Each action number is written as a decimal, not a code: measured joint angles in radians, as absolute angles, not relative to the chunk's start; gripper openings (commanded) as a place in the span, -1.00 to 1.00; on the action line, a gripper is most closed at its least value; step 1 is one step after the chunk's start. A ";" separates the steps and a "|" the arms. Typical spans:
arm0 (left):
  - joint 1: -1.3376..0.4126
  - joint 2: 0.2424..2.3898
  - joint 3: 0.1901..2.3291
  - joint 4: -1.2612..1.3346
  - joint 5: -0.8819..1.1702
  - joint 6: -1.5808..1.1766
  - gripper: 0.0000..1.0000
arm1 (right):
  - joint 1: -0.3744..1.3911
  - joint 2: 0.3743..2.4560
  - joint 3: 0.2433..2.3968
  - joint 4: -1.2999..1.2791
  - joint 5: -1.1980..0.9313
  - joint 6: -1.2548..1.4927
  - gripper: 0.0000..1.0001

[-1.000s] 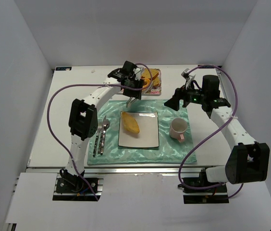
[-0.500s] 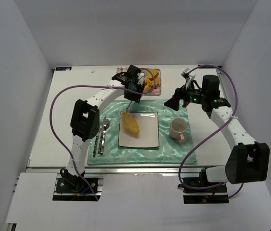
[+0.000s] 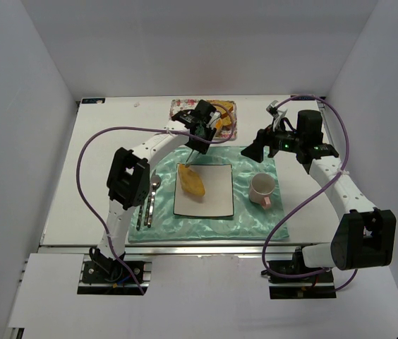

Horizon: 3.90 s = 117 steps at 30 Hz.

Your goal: Place the bread

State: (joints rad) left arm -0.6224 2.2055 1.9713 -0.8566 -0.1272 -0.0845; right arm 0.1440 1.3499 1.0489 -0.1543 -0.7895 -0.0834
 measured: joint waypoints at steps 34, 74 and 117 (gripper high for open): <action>-0.627 2.204 2.094 -0.883 -0.196 -0.105 -0.80 | 0.144 1.350 1.048 -0.154 -0.789 -0.081 0.79; -0.802 1.523 1.317 -0.988 0.144 -0.146 -0.81 | 0.132 1.361 1.051 -0.158 -0.791 -0.082 0.79; -0.812 1.409 1.358 -1.066 0.208 -0.123 0.04 | 0.126 1.360 1.051 -0.161 -0.790 -0.086 0.79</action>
State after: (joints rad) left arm -0.8124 1.4090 1.3579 -1.0664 0.2085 -0.1226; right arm 0.1257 1.3602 1.0508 -0.1612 -0.7902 -0.0856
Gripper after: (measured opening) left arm 0.547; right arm 0.895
